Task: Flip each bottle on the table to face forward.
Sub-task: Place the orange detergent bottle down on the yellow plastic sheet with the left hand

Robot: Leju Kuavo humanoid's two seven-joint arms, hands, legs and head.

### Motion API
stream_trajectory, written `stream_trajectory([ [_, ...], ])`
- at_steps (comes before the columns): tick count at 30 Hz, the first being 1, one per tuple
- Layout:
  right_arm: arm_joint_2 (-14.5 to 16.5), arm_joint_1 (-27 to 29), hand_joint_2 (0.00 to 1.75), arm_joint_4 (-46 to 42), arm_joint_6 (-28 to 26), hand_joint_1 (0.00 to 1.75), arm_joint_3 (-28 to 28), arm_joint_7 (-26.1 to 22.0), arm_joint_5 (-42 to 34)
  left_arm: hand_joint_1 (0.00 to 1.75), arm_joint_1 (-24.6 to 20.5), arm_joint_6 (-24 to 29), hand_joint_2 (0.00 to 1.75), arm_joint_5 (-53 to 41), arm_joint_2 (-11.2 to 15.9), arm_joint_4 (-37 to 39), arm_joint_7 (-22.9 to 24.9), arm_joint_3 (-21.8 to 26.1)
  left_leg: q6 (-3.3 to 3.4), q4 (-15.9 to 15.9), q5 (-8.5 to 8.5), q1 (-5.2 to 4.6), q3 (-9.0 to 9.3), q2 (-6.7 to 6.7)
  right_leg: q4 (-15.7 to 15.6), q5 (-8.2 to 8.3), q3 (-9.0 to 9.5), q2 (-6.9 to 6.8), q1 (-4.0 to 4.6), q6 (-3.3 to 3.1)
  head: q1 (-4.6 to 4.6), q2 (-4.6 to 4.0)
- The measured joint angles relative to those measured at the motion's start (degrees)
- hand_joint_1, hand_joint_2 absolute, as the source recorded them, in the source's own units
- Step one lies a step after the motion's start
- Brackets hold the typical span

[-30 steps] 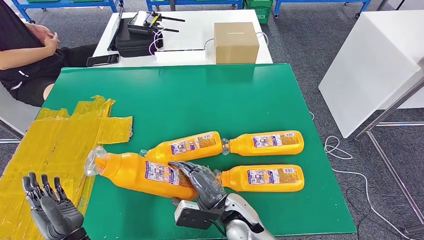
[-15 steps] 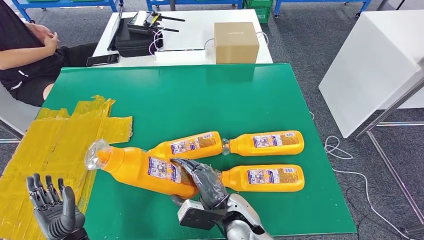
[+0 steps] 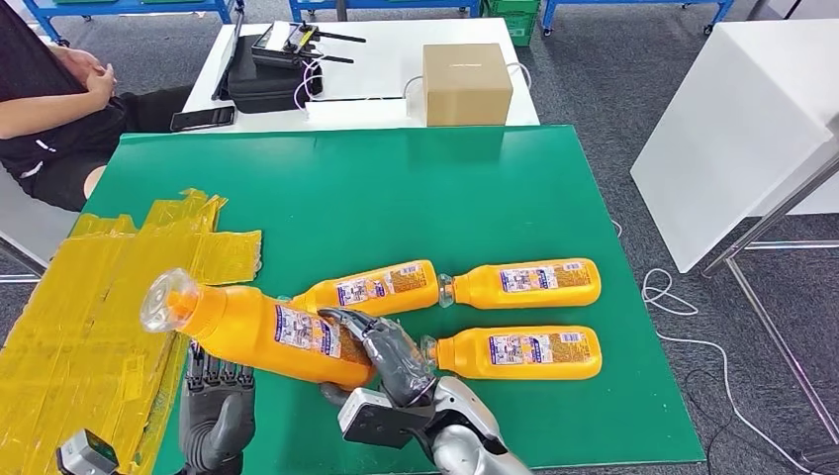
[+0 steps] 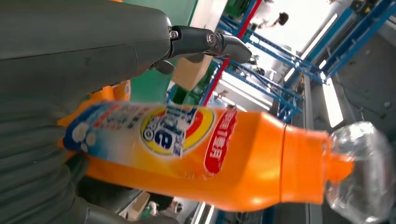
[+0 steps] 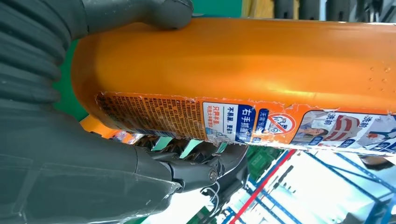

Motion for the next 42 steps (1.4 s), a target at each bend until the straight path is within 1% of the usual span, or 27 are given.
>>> stream_trajectory([
  [8, 0.84, -0.57, 1.75, 1.69, 0.13, 1.75, 0.01, -0.01, 0.1, 0.0, 0.08, -1.46, 1.75, 0.23, 0.78, 1.25, -0.54, -1.17, 0.0, -0.01, 0.0, 0.01, -0.02, 0.0, 0.0, 0.0, 0.01, 0.0, -0.01, 0.0, 0.01, 0.0],
  [12, 0.99, -0.87, 1.75, 2.35, 1.5, 1.75, 0.45, -0.01, 1.26, 0.0, 0.2, -1.61, 1.75, -0.4, 0.9, 1.32, -0.9, -1.19, 0.0, 0.0, 0.0, 0.01, -0.02, 0.0, 0.0, 0.0, 0.01, 0.0, -0.03, 0.0, 0.01, 0.0],
  [14, 1.23, -1.11, 1.75, 2.81, 3.27, 1.75, 1.68, -0.01, 2.73, 0.0, 0.21, -1.33, 1.75, -0.49, 0.91, 1.37, -1.04, -1.11, 0.0, 0.0, 0.0, 0.01, -0.02, 0.0, 0.0, 0.0, 0.0, 0.0, -0.03, 0.0, 0.01, 0.0],
  [17, 1.74, -1.81, 1.75, 4.0, 6.3, 1.75, 5.25, -0.03, 4.18, 0.0, 0.23, -1.0, 1.75, -0.45, 0.91, 1.62, -1.24, -0.44, 0.0, -0.01, 0.0, 0.01, -0.04, 0.0, 0.0, 0.0, -0.02, 0.0, -0.01, 0.0, -0.01, 0.0],
  [19, 1.87, -3.12, 1.75, 5.29, 7.41, 1.75, 7.52, -0.18, 4.03, 0.0, 0.28, -1.0, 1.75, -0.45, 0.92, 1.88, -1.27, 0.34, 0.0, -0.01, 0.0, 0.01, -0.05, 0.0, 0.0, 0.0, -0.04, 0.0, 0.0, 0.0, -0.01, 0.0],
  [22, 1.99, -4.96, 1.75, 6.99, 7.78, 1.75, 9.47, -0.5, 3.58, 0.0, 0.36, -1.02, 1.75, -0.47, 0.92, 2.22, -1.2, 1.31, -0.01, -0.01, 0.02, 0.01, -0.03, 0.0, 0.0, 0.0, -0.03, 0.0, 0.0, 0.0, 0.0, 0.0],
  [29, 2.17, -7.14, 1.75, 9.38, 8.72, 1.75, 11.83, -1.12, 3.2, 0.0, 0.53, -0.37, 1.75, -1.22, 0.91, 2.65, -0.97, 2.93, -0.02, 0.0, 0.02, 0.01, -0.01, 0.0, 0.01, 0.0, -0.02, 0.0, -0.01, 0.0, 0.0, 0.0],
  [33, 2.3, -8.43, 1.75, 10.62, 8.9, 1.75, 13.49, -1.13, 2.47, 1.75, 0.58, 0.68, 1.75, -2.55, 0.78, 2.75, -1.49, 3.82, -0.02, 0.0, 0.02, 0.01, 0.03, 0.01, 0.01, 0.0, -0.03, 0.01, -0.01, 0.0, -0.01, 0.0],
  [42, 2.35, -9.56, 1.75, 11.78, 8.76, 1.75, 14.67, -0.83, 0.99, 1.75, 0.51, 0.03, 1.75, -2.55, -0.1, 2.76, -2.46, 4.98, -0.01, 0.0, 0.02, 0.0, 0.01, 0.01, 0.0, 0.0, -0.03, 0.01, -0.01, 0.0, 0.0, 0.0],
])
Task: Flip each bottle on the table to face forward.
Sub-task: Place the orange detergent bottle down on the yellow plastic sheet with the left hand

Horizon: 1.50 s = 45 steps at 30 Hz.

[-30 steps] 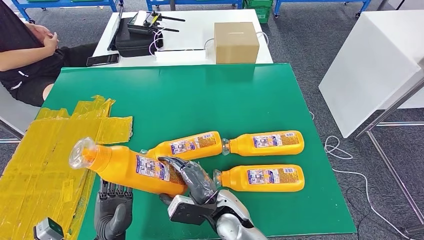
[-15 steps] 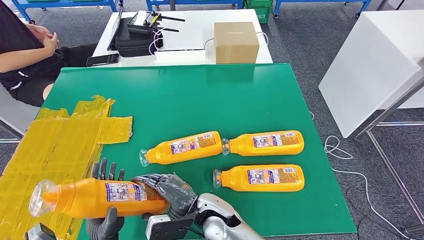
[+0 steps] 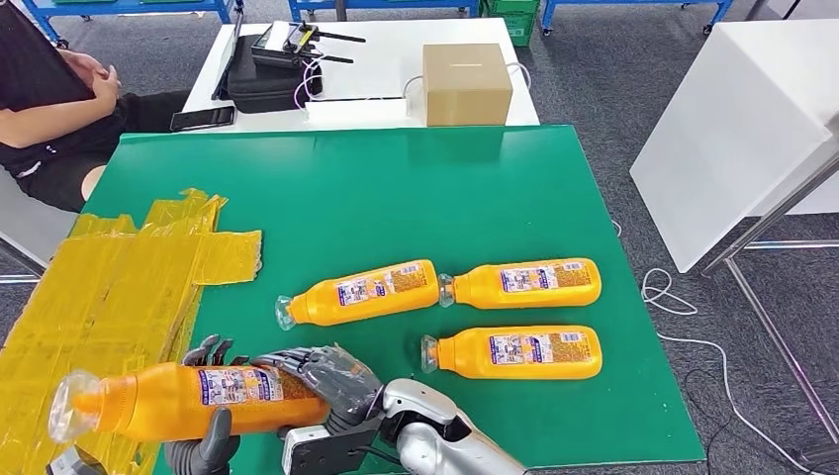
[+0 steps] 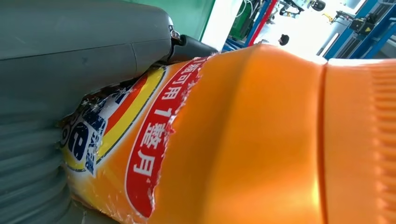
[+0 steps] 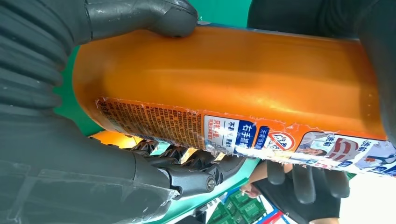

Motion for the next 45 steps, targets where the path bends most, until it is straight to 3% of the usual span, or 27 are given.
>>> stream_trajectory([
  [7, 0.11, 0.01, 1.75, 0.13, -0.14, 1.75, 0.09, 0.28, -0.27, 1.75, -0.22, -0.01, 1.75, 0.37, -0.5, 0.01, 0.0, 0.56, 0.0, 0.0, 0.0, 0.0, 0.03, 0.0, 0.0, 0.0, 0.0, 0.0, 0.02, 0.0, -0.01, 0.0],
  [8, 0.12, 0.02, 1.75, 0.13, -0.2, 1.62, 0.09, 0.36, -0.31, 1.75, -0.26, 0.02, 1.75, 0.38, -0.56, 0.01, -0.01, 0.6, 0.0, 0.0, 0.0, 0.0, 0.04, 0.0, 0.0, 0.0, 0.0, 0.0, 0.02, 0.0, 0.0, 0.0],
  [11, 0.13, 0.24, 1.75, 0.1, -1.23, 0.31, 0.02, 0.8, -0.38, 1.75, -0.42, 1.08, 1.75, -0.66, -0.82, -0.02, -0.36, 0.69, 0.0, 0.0, 0.0, 0.0, 0.04, 0.0, 0.0, 0.0, 0.0, 0.0, 0.02, 0.0, 0.01, 0.0],
  [12, 0.13, 0.58, 1.75, -0.01, -2.12, 0.0, -0.06, 1.04, -0.23, 1.75, -0.51, 1.98, 1.75, -1.64, -0.93, -0.11, -0.67, 0.73, 0.0, 0.0, 0.0, 0.0, 0.03, 0.0, 0.0, 0.0, 0.01, 0.0, 0.02, 0.0, 0.01, 0.0],
  [14, 0.11, 1.72, 1.75, -0.51, -4.01, 0.0, -0.29, 1.66, 0.27, 1.75, -0.66, 3.9, 1.75, -3.88, -1.14, -0.49, -1.32, 0.79, 0.0, 0.0, 0.0, 0.0, 0.0, -0.01, 0.01, 0.0, 0.01, -0.01, 0.01, 0.0, 0.01, 0.0],
  [18, 0.0, 3.05, 0.0, -2.01, -5.56, 0.0, -0.74, 2.4, 0.68, 1.75, -0.8, 6.31, 1.75, -6.59, -1.34, -1.32, -1.98, 0.86, 0.0, 0.0, 0.0, 0.0, -0.02, 0.01, 0.0, 0.0, 0.0, 0.01, 0.0, 0.0, 0.01, 0.0],
  [22, -0.78, 4.04, 0.0, -4.3, -8.4, 0.0, -3.07, 2.56, 0.55, 1.75, -0.78, 16.61, 1.75, -17.87, -1.34, -3.09, -4.45, 1.45, 0.0, 0.0, 0.0, 0.0, -0.04, -0.01, 0.0, 0.0, 0.0, -0.01, 0.0, 0.0, 0.01, 0.0],
  [27, -3.23, 4.13, 0.0, -8.42, -9.5, 0.0, -9.61, 2.7, -0.3, 1.75, -0.68, 39.21, 1.75, -39.47, -0.9, -7.01, -6.67, 3.78, 0.0, 0.01, 0.0, 0.0, 0.0, -0.01, 0.0, 0.01, 0.03, -0.01, -0.02, 0.0, 0.01, 0.0],
  [33, -5.97, 3.63, 0.0, -11.34, -7.81, 0.0, -16.03, 2.55, -0.3, 1.75, -0.04, 61.72, 1.75, -65.26, 1.71, -9.68, -3.56, 7.04, 0.0, 0.0, 0.0, 0.0, -0.01, 0.0, 0.01, 0.0, 0.03, 0.0, 0.0, 0.0, 0.0, 0.0],
  [36, -6.7, 3.0, 0.0, -11.4, -7.54, 0.0, -17.11, 2.48, -1.09, 1.75, -0.2, 66.86, 1.75, -79.12, 2.19, -9.68, -3.49, 9.78, 0.0, 0.0, 0.0, 0.01, -0.02, -0.01, 0.01, 0.0, 0.02, -0.01, 0.01, 0.0, 0.0, 0.0],
  [39, -7.45, 2.16, 0.0, -11.39, -7.48, 0.0, -17.76, 2.37, -2.19, 1.75, -0.77, 67.99, 1.75, -91.05, 2.16, -9.57, -5.33, 14.56, 0.0, 0.0, 0.0, 0.01, -0.01, 0.01, 0.01, 0.0, 0.02, 0.01, 0.0, 0.0, 0.01, 0.0],
  [45, -8.58, 1.23, 0.0, -11.37, -7.42, 0.0, -18.14, 2.2, -2.51, 1.75, -1.47, 68.19, 1.75, -93.82, 2.1, -9.47, -6.15, 20.2, 0.0, 0.0, 0.01, 0.01, 0.01, -0.01, 0.01, 0.01, 0.03, 0.0, 0.0, 0.0, 0.01, 0.0],
])
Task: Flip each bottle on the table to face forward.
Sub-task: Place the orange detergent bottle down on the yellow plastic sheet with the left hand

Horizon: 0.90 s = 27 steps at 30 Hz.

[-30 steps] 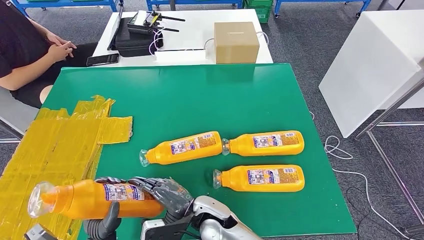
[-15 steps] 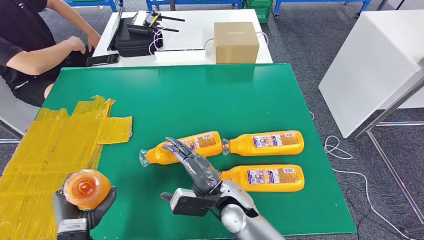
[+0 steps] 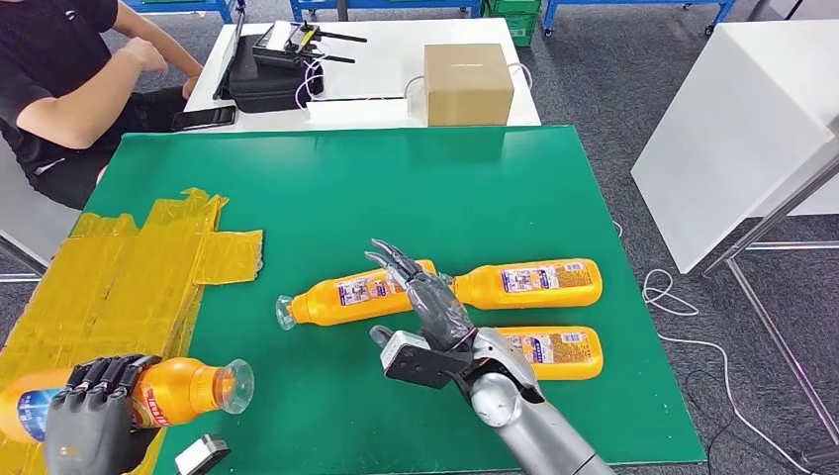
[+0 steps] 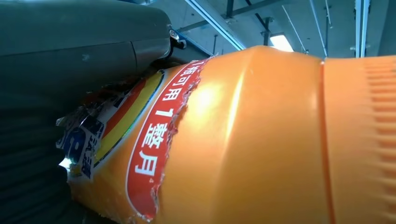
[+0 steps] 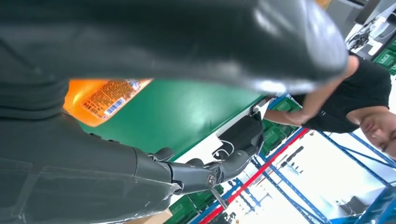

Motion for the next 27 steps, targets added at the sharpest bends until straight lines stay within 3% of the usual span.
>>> stream_trajectory([
  [12, -0.61, -0.24, 0.0, 0.01, 0.03, 0.0, 0.0, -0.07, -0.14, 1.75, -0.35, 0.03, 1.75, -0.91, -0.07, 0.11, 0.06, 2.16, 0.0, 0.0, 0.0, 0.0, -0.02, 0.0, 0.0, 0.0, 0.0, 0.01, -0.01, 0.0, -0.01, 0.0],
  [16, -0.99, -0.7, 0.0, 0.22, 0.31, 0.0, 0.08, -0.04, -0.81, 1.75, -0.42, 0.05, 1.75, -7.06, 1.45, 1.87, 4.04, 2.32, 0.0, 0.0, 0.0, 0.0, -0.02, 0.01, 0.0, 0.0, 0.0, 0.01, -0.01, 0.0, 0.0, 0.0],
  [19, -1.48, -1.92, 1.31, 1.28, 0.53, 0.0, 0.21, 0.5, -0.68, 1.75, -0.12, -0.03, 1.75, -10.91, 6.12, 6.42, 10.95, 0.8, 0.0, 0.0, 0.0, 0.01, 0.01, 0.02, 0.01, 0.0, -0.01, 0.03, 0.03, 0.0, 0.0, 0.0],
  [20, -1.59, -2.73, 1.75, 2.12, 0.68, 0.0, 0.27, 0.8, -0.34, 1.63, -0.01, -0.21, 1.75, -11.83, 8.66, 8.59, 13.84, -0.39, -0.01, 0.0, 0.0, 0.03, 0.01, 0.02, 0.01, 0.0, -0.01, 0.03, 0.06, -0.01, -0.01, 0.0],
  [23, -1.62, -5.9, 1.75, 5.65, 1.38, 0.0, 0.41, 1.73, 0.92, 0.33, 0.15, -1.88, 1.75, -12.14, 16.35, 14.33, 21.03, -5.29, -0.09, 0.0, 0.06, 0.09, 0.03, 0.02, 0.03, 0.01, -0.02, 0.02, 0.15, -0.02, -0.01, 0.0],
  [24, -1.55, -6.97, 1.75, 7.0, 1.59, 0.0, 0.42, 1.98, 1.26, 0.01, 0.14, -2.76, 1.75, -11.65, 18.59, 15.74, 22.42, -7.1, -0.13, 0.0, 0.08, 0.1, 0.04, 0.01, 0.04, 0.01, -0.01, 0.02, 0.16, -0.02, -0.01, 0.0],
  [27, -1.1, -9.45, 1.75, 10.74, 2.17, 0.0, 0.44, 2.28, 1.95, 0.0, 0.14, -6.19, 0.44, -9.16, 24.37, 18.67, 23.46, -12.08, -0.17, 0.0, 0.12, 0.11, 0.05, 0.0, 0.07, 0.01, 0.0, 0.01, 0.16, -0.02, 0.0, 0.0],
])
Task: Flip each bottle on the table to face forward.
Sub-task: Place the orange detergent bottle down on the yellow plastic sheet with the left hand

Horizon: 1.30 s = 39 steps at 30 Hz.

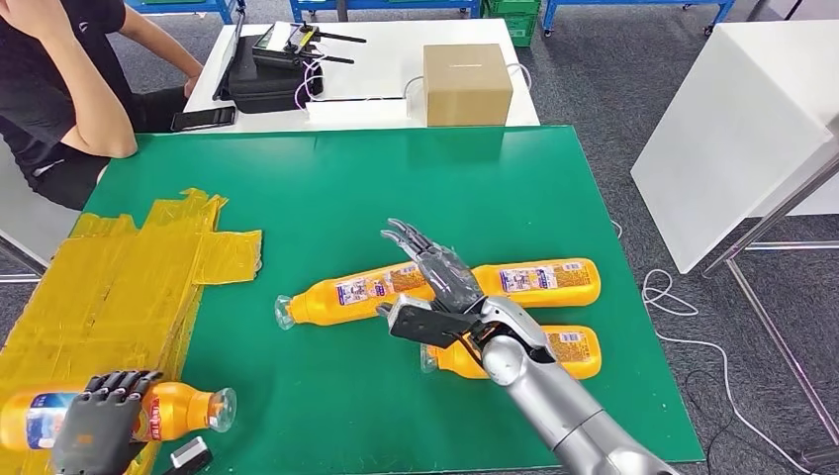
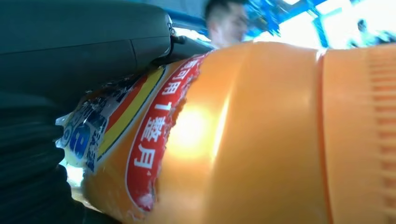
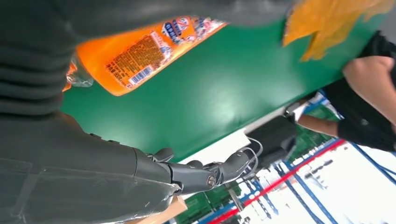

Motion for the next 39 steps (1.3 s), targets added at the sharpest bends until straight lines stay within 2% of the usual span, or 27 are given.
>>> stream_trajectory([
  [1, 0.21, -0.5, 1.75, 1.07, 0.13, 0.0, 0.0, -0.02, 0.21, 0.0, -0.03, -0.96, 0.0, 0.89, 1.53, 0.6, -0.12, -1.46, 0.0, 0.0, 0.0, 0.0, 0.0, -0.01, 0.01, 0.0, 0.0, -0.01, -0.01, 0.0, 0.01, 0.0],
  [5, 1.06, -1.41, 1.75, 4.06, 0.24, 0.0, 0.02, -0.23, 0.79, 0.0, -0.39, -2.26, 0.0, 2.33, 5.71, 2.13, 0.21, -5.82, 0.0, 0.0, 0.0, -0.04, -0.03, -0.16, 0.0, 0.0, 0.01, -0.15, -0.06, 0.01, 0.0, 0.0],
  [10, 1.63, -1.54, 1.75, 5.65, 0.24, 0.0, 0.11, -0.39, 1.14, 0.0, -1.17, -2.46, 0.0, 2.63, 8.34, 3.49, 1.91, -8.86, 0.01, 0.0, 0.0, -0.08, -0.07, -0.24, -0.01, 0.0, 0.05, -0.24, -0.17, 0.01, 0.01, 0.0],
  [15, 1.83, -1.54, 1.75, 6.49, 0.34, 0.0, 0.33, -0.45, 1.22, 0.0, -1.44, -2.52, 0.0, 2.64, 9.78, 4.23, 2.63, -10.63, 0.01, 0.0, 0.0, -0.1, -0.05, -0.24, -0.02, 0.0, 0.06, -0.24, -0.18, 0.01, 0.0, 0.0],
  [21, 2.01, -1.92, 1.75, 7.74, 0.79, 0.0, 0.51, -0.45, 1.39, 0.0, -1.5, -0.77, 0.0, 5.1, 9.99, 4.93, 1.59, -12.12, 0.01, 0.0, 0.0, -0.09, -0.03, -0.23, -0.01, 0.0, 0.04, -0.24, -0.15, 0.01, 0.01, 0.0],
  [24, 2.42, -2.4, 1.75, 9.1, 1.07, 0.0, 0.58, -0.24, 1.93, 0.0, -1.72, 1.55, 0.0, 11.97, 9.5, 5.03, -2.73, -12.53, 0.01, 0.0, 0.0, -0.09, -0.02, -0.23, -0.01, 0.0, 0.04, -0.24, -0.15, 0.01, 0.01, 0.0],
  [26, 2.93, -3.11, 1.75, 10.66, 1.11, 0.0, 0.73, 0.33, 2.64, 0.0, -2.15, 0.92, 0.0, 22.57, 8.07, 4.36, -9.66, -12.39, 0.01, 0.01, 0.0, -0.1, -0.02, -0.23, -0.01, 0.0, 0.03, -0.24, -0.15, 0.01, 0.01, 0.0],
  [28, 3.67, -4.2, 1.75, 12.81, 1.11, 0.0, 0.97, 1.12, 3.49, 0.0, -2.73, -3.3, 0.0, 36.15, 5.51, 2.33, -17.84, -11.67, 0.02, 0.01, 0.01, -0.1, -0.02, -0.23, -0.01, 0.0, 0.04, -0.24, -0.16, 0.01, 0.02, 0.0],
  [30, 4.57, -5.45, 1.75, 15.21, 1.14, 0.0, 1.15, 1.72, 4.11, 0.0, -3.4, -8.81, 0.0, 47.53, 2.99, -0.72, -22.67, -10.97, 0.02, 0.02, 0.01, -0.1, -0.02, -0.23, -0.01, 0.0, 0.05, -0.24, -0.17, 0.01, 0.03, 0.0],
  [34, 6.34, -7.99, 1.75, 20.34, 1.18, 0.0, 1.33, 2.64, 5.38, 0.0, -4.48, -16.61, 0.0, 63.46, 0.25, -7.04, -24.23, -10.58, 0.03, 0.03, 0.01, -0.12, -0.01, -0.23, -0.01, 0.0, 0.04, -0.24, -0.18, 0.01, 0.02, 0.0],
  [39, 7.95, -10.11, 1.75, 24.92, 1.24, 0.0, 1.38, 3.56, 6.32, 0.0, -5.09, -21.7, 0.0, 71.03, -1.34, -13.13, -24.28, -10.66, 0.03, 0.03, 0.01, -0.11, -0.03, -0.23, -0.01, 0.0, 0.01, -0.23, -0.14, 0.01, 0.0, 0.0],
])
